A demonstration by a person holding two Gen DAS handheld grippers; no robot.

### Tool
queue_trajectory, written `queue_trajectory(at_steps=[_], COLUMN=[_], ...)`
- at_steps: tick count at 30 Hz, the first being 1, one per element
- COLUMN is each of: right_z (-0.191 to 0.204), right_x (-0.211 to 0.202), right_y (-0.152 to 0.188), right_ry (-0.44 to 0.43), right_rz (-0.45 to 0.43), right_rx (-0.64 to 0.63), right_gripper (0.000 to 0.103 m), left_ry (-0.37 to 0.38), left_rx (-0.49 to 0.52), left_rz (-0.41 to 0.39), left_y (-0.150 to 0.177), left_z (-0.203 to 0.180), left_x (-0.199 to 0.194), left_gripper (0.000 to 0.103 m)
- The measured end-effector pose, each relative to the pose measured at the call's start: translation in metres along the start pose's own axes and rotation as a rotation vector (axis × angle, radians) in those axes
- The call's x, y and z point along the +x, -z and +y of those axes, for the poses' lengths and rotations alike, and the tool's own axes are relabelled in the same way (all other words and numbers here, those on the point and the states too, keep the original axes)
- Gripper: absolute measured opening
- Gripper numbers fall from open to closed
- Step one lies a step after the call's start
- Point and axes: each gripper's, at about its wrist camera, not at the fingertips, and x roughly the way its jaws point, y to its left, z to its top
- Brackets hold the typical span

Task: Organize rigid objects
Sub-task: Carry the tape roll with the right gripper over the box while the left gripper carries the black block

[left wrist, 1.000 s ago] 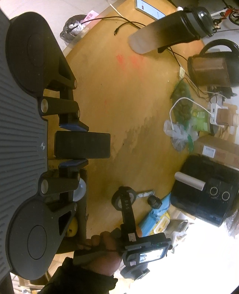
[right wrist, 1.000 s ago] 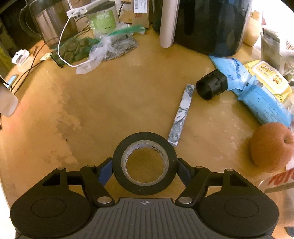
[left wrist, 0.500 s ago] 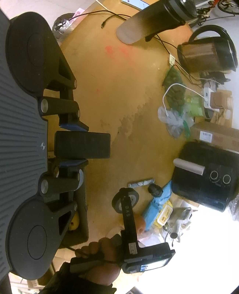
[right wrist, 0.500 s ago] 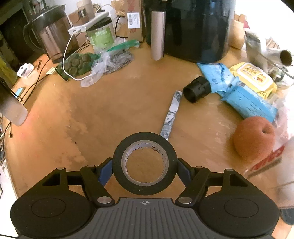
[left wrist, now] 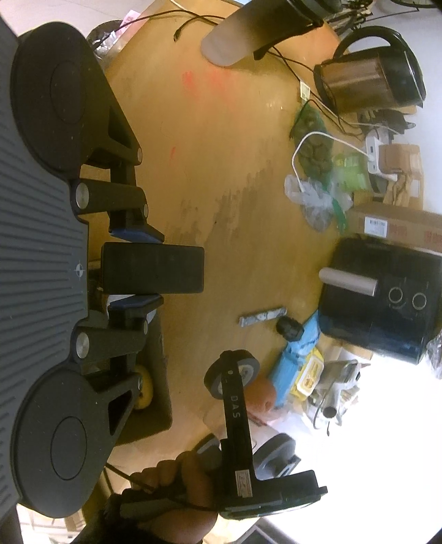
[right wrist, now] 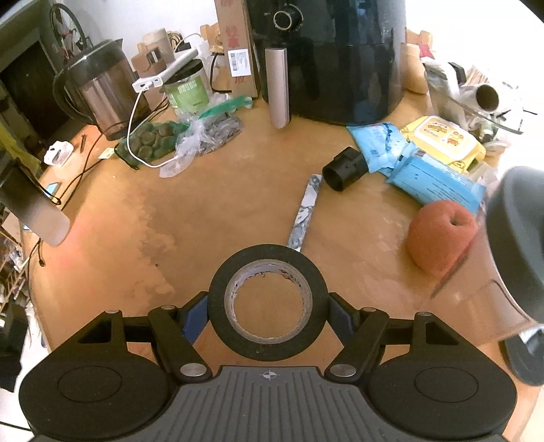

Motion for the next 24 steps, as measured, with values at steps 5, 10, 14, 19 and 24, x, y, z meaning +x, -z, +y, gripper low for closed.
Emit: queue_trajectory(at_steps=[5, 10, 14, 19, 24], right_z=[-0.003, -0.007, -0.012, -0.018, -0.027], right_x=[-0.016, -0.031, -0.042, -0.053, -0.064], right_y=[0.01, 0.021, 0.034, 0.048, 0.062], right_ry=[-0.013, -0.022, -0.025, -0.027, -0.022], right_rz=[-0.012, -0.026, -0.033, -0.034, -0.039], right_rx=[0.02, 0.042, 0.071, 0.098, 0.13], right_gripper=[0.075, 0.075, 0.075, 0.075, 0.075], left_ry=[0.02, 0.041, 0.058, 0.085, 0.137], left_rx=[0.02, 0.042, 0.055, 0.078, 0.111], left_rz=[0.008, 0.022, 0.038, 0.053, 0.057], left_y=[0.006, 0.014, 0.021, 0.027, 0.028], left_z=[-0.01, -0.02, -0.029, -0.041, -0.056], left_x=[0.0, 0.0, 0.002, 0.006, 0.008], left_gripper=[0.031, 0.031, 0.031, 0.031, 0.032])
